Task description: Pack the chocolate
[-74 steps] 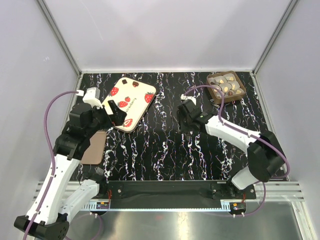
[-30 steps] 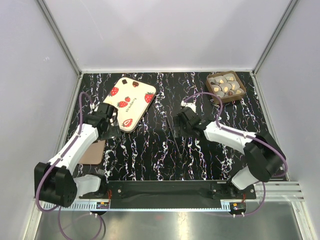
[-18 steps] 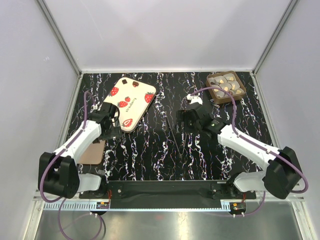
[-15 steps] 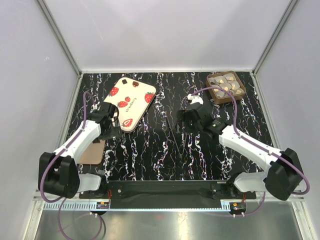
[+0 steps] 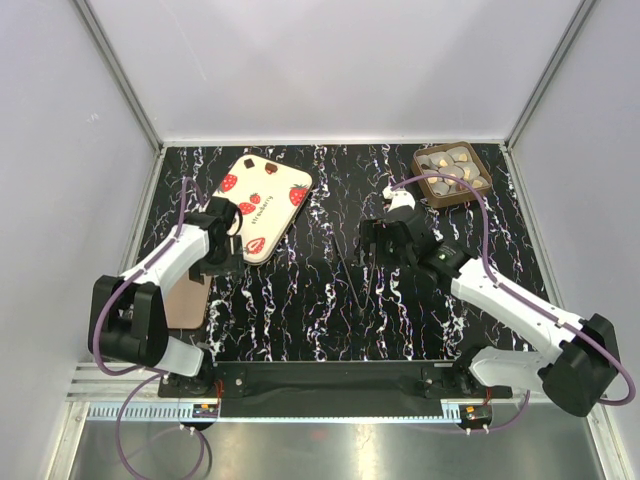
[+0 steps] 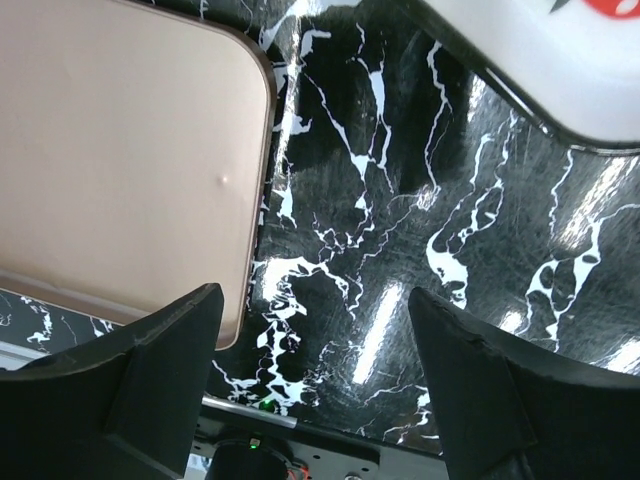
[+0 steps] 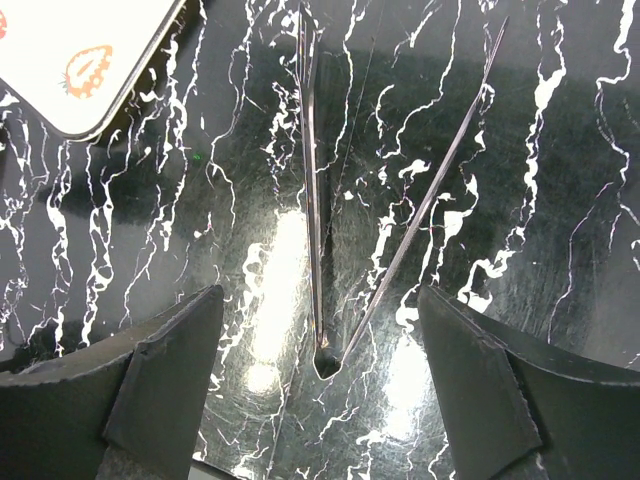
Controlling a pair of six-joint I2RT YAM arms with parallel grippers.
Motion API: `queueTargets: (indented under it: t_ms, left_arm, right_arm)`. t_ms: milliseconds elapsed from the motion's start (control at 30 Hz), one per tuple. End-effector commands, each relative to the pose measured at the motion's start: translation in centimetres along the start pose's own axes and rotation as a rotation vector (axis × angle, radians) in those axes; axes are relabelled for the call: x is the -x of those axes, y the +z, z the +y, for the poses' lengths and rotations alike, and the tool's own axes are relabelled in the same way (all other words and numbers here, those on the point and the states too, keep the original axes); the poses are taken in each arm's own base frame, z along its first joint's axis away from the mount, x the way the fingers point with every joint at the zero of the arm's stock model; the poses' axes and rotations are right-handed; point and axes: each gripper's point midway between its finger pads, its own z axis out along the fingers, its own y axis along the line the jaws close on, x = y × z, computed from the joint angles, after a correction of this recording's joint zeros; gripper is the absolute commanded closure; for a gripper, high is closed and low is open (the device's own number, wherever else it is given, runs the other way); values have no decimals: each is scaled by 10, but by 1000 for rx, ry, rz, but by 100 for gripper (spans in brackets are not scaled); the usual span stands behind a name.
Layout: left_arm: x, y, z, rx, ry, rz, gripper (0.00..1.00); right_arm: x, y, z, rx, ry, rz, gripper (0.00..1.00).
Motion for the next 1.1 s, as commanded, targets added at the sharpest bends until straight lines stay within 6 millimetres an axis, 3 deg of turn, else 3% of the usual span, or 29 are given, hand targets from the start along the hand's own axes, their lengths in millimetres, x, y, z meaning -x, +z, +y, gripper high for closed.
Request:
queueTargets:
  t_ms: [0, 67, 233, 667, 933, 1067]
  left_arm:
    - [8, -9, -4, -41, 44, -16, 20]
    - [7, -5, -3, -35, 54, -2, 20]
    - [8, 11, -4, -88, 62, 44, 33]
    - [17, 35, 16, -106, -17, 82, 42]
    - [14, 51, 12, -105, -15, 135, 47]
    - [13, 54, 15, -81, -17, 151, 62]
  right_arm:
    - [11, -7, 1, 2, -32, -49, 14]
    - [13, -8, 1, 2, -34, -51, 14]
    - [14, -11, 4, 21, -20, -64, 14]
    - [10, -14, -3, 5, -33, -73, 13]
    - [11, -14, -8, -14, -35, -83, 13]
    - [11, -13, -7, -16, -34, -79, 13]
